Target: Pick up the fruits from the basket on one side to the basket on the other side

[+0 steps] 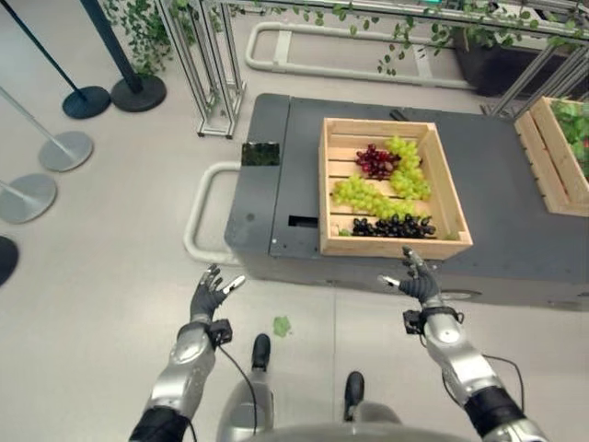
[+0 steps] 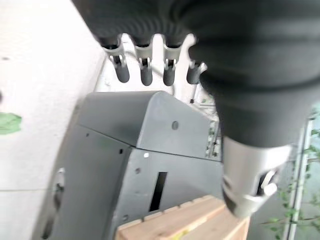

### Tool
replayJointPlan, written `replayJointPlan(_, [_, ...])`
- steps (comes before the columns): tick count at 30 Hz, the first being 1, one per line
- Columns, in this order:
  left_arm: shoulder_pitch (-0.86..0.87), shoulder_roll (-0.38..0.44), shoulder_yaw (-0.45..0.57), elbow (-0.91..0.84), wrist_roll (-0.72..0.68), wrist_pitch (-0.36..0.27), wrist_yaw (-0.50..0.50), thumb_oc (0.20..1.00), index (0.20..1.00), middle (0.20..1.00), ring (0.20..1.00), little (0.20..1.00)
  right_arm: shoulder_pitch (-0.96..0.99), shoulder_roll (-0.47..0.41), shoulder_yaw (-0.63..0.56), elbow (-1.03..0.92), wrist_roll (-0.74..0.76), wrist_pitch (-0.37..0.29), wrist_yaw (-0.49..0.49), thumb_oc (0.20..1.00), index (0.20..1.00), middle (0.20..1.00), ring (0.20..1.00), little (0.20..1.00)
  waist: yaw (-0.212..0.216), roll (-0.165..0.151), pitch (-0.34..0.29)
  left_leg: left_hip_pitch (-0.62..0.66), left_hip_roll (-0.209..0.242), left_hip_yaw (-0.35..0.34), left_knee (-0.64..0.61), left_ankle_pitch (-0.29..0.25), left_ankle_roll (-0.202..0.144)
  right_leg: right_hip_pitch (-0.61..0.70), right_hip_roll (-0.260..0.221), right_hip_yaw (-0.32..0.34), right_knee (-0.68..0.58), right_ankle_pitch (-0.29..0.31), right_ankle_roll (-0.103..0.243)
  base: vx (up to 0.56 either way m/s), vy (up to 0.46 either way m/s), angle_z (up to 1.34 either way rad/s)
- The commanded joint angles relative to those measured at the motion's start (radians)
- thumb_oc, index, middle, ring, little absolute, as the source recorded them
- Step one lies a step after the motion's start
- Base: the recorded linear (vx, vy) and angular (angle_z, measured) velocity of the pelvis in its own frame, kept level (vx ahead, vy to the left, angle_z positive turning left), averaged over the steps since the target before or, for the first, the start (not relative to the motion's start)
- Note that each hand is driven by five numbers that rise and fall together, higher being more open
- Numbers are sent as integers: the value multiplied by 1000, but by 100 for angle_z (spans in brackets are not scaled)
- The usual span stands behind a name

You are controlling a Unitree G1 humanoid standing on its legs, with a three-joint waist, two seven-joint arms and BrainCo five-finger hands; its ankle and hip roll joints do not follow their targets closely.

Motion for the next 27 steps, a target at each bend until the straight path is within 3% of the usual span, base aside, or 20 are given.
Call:
replayJointPlan(1, [-13, 39, 20, -51, 66, -25, 1, 1000, 1000, 1000, 1000, 1000, -82, -27, -2, -45, -3, -16, -25, 1000, 1000, 1000, 1000, 1000, 30, -21, 29, 21, -23, -37, -31, -46, 23, -79, -23, 16, -49, 169, 31, 114, -50, 11])
replayJointPlan(3, [-15, 43, 19, -54, 58, -31, 1, 1000, 1000, 1000, 1000, 1000, -117, -47, -3, -27, -4, -8, -30, 1000, 1000, 1000, 1000, 1000, 31, -29, 30, 24, -29, -45, -31, -57, 16, -72, -24, -5, -171, 178, 25, 185, -78, 15])
replayJointPlan(4, [-21, 48, 16, -54, 49, -37, 5, 1000, 1000, 1000, 1000, 1000, -158, -84, -4, -10, -5, 2, -40, 1000, 1000, 1000, 1000, 1000, 18, -42, 37, 26, -47, -58, -31, -69, 14, -93, -16, 7, -329, 230, 25, 176, -62, 10])
replayJointPlan(5, [-21, 48, 16, -54, 49, -37, 5, 1000, 1000, 1000, 1000, 1000, -160, -85, -4, -8, -5, 2, -40, 1000, 1000, 1000, 1000, 1000, 17, -40, 38, 27, -46, -58, -31, -71, 14, -88, -14, 5, -337, 234, 24, 182, -68, 24])
replayJointPlan(6, [-20, 51, 18, -52, 46, -35, 6, 1000, 1000, 1000, 1000, 1000, -170, -97, -5, -7, -4, 6, -45, 1000, 1000, 1000, 1000, 1000, 13, -45, 39, 27, -54, -66, -31, -75, 13, -83, -4, 24, -394, 249, 23, 183, -80, 49])
replayJointPlan(7, [-10, 51, 11, -50, 41, -31, -4, 1000, 1000, 1000, 1000, 1000, -161, -133, -23, -8, -13, 15, -47, 1000, 1000, 1000, 1000, 1000, 3, -50, 28, 22, -67, -90, -31, -79, 16, -75, 19, 85, -418, 246, 26, 180, -79, 73])
replayJointPlan(10, [1, 42, 2, -61, 32, -37, 5, 1000, 1000, 1000, 1000, 1000, -218, -189, -34, 8, -20, 25, -61, 1000, 1000, 1000, 1000, 1000, 1, -52, 28, 3, -58, -97, -31, -81, 9, -82, 16, 47, -418, 282, 34, 100, -138, 81])
replayJointPlan(15, [18, 54, -36, -85, 61, -32, -16, 1000, 1000, 1000, 1000, 1000, -294, -286, -23, 82, -20, 35, -53, 1000, 1000, 1000, 1000, 1000, -2, -37, 29, -30, -27, -105, -31, -69, -13, -80, 33, 18, -430, 259, 12, 65, -129, -14])
replayJointPlan(18, [20, 62, -74, -120, 70, -35, -27, 1000, 1000, 1000, 1000, 1000, -411, -353, 38, 186, -19, 38, -52, 1000, 1000, 1000, 1000, 1000, 3, -24, 38, -57, 5, -109, -31, -56, -36, -88, 53, 8, -430, 243, 2, 50, -129, -5])
replayJointPlan(27, [-13, 55, -148, -159, 68, -38, -30, 1000, 1000, 1000, 1000, 1000, -628, -424, 181, 446, -30, 60, -21, 1000, 1000, 1000, 1000, 1000, 6, -17, 67, -82, 33, -113, -31, -44, -54, -100, 76, 6, -430, 231, -9, 16, -56, 3])
